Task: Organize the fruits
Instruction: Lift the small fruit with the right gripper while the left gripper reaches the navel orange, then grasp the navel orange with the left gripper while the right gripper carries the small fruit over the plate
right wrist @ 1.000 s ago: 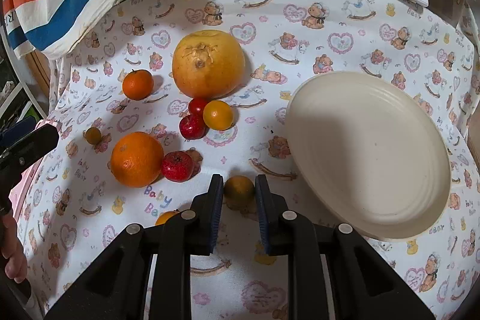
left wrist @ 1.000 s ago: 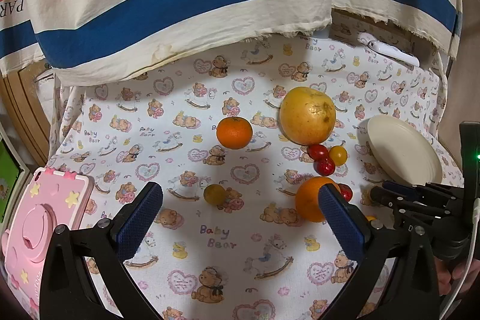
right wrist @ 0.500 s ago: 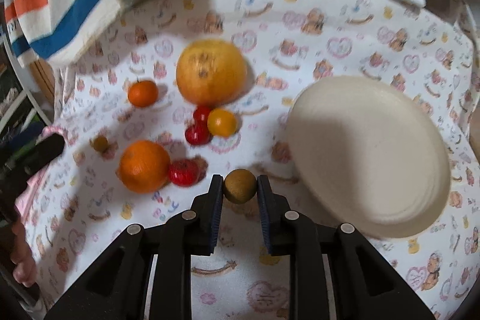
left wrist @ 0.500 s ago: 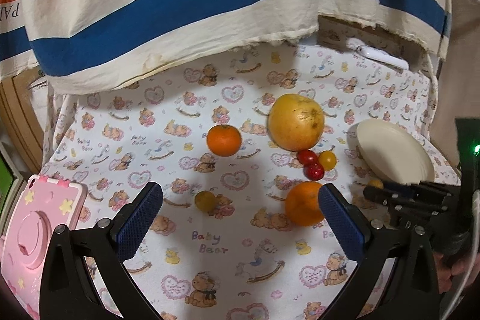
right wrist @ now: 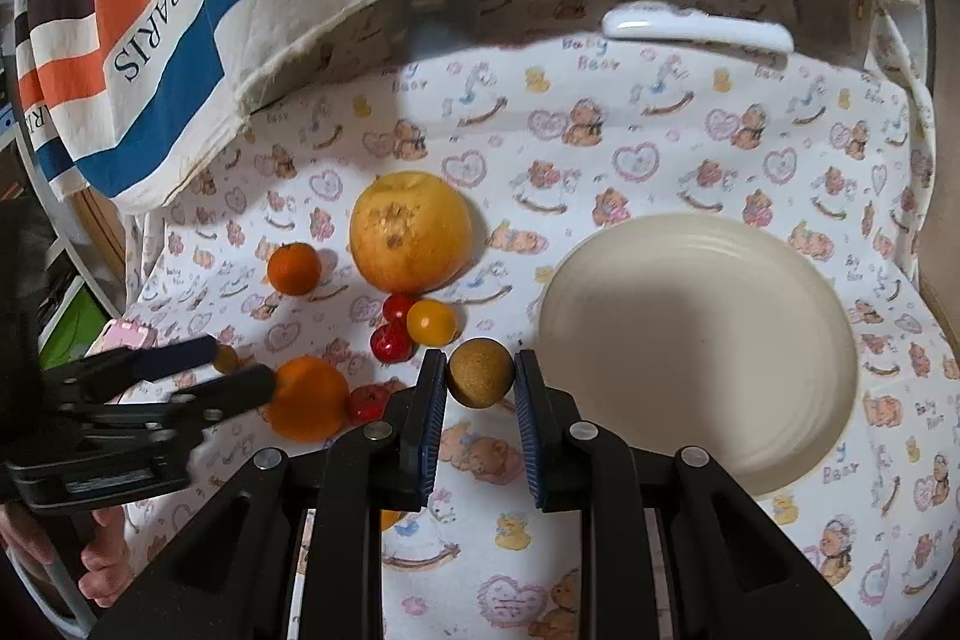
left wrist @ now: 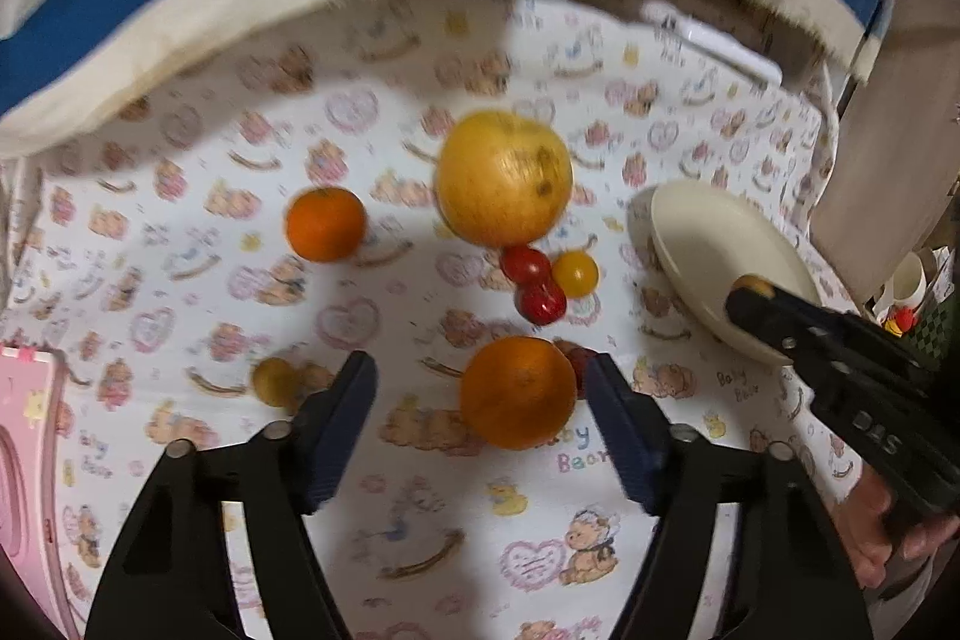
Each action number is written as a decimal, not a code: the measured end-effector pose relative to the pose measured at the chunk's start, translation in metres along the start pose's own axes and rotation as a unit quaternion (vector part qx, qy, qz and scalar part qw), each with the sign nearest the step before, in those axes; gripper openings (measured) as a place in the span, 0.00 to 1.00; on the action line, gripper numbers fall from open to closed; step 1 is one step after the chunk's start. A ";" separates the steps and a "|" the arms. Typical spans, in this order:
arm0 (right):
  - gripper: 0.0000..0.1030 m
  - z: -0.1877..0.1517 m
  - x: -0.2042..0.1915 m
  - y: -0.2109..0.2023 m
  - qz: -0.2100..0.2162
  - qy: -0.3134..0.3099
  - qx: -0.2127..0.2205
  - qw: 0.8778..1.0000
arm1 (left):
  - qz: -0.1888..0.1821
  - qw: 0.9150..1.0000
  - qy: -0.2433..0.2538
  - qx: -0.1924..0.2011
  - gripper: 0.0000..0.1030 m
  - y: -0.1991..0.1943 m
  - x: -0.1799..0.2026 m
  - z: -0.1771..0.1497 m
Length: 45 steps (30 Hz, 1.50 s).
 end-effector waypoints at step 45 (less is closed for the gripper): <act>0.23 0.029 0.111 -0.072 -0.097 -0.032 0.107 0.989 | -0.055 0.994 0.028 0.088 0.47 -0.027 0.134 0.054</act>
Point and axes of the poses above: each gripper's, at about its wrist camera, not at the fingertips, and y roughly the way its jaws point, x to its right, z to its top, the point moved 6 cm from there along y, roughly the way its jaws point, and after that the axes turned 15 degrees about z, right-handed, at the moved point
